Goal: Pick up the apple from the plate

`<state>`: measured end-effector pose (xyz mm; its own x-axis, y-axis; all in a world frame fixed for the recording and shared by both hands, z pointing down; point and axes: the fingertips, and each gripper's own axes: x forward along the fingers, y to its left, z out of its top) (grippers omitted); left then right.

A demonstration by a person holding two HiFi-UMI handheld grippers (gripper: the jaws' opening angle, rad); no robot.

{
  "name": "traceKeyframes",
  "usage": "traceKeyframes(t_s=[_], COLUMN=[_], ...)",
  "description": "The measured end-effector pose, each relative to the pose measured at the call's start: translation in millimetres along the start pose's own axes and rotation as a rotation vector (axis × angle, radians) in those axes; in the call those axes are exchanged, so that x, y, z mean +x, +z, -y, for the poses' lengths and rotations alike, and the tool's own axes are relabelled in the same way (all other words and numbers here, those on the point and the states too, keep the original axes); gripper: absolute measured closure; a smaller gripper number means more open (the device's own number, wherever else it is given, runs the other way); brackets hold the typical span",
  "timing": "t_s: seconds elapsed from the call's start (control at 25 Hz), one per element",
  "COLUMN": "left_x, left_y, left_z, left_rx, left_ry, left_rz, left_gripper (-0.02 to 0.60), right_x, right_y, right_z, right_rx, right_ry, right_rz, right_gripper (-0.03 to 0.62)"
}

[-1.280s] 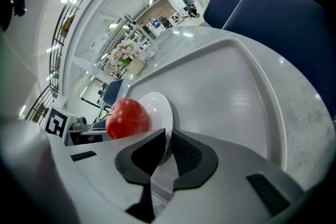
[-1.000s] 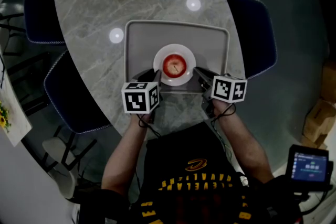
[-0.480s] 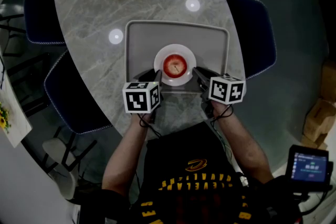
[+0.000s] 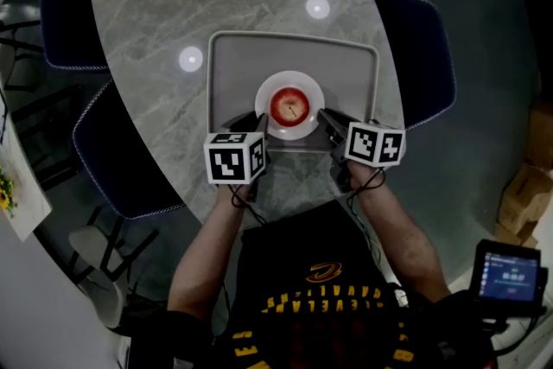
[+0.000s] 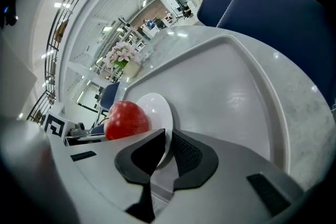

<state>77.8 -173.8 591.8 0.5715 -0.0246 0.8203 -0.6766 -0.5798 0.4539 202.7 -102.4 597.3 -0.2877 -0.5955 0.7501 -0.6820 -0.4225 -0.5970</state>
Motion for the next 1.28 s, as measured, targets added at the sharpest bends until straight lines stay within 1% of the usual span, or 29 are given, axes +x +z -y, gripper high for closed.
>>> traceKeyframes(t_s=[0.44,0.8,1.0,1.28], left_x=[-2,-5,-3,-9], left_y=[-1,-3,-3,0], left_z=[1,0,0,3], left_rx=[-0.004,-0.038,-0.102,-0.245], left_ry=[-0.003,-0.014,-0.046,-0.061], left_rz=[-0.008,0.000,0.012,0.048], left_gripper=[0.511,0.511,0.518,0.528], right_x=[0,-2,-2,-9], right_y=[2,7,5,16], right_z=[1,-5,-6,-13], right_rx=[0.063,0.042,0.035,-0.005], right_ry=[-0.002,0.015,0.031,0.072], right_rz=[-0.002,-0.026,-0.041,-0.075], right_gripper=[0.551,0.553,0.553,0.553])
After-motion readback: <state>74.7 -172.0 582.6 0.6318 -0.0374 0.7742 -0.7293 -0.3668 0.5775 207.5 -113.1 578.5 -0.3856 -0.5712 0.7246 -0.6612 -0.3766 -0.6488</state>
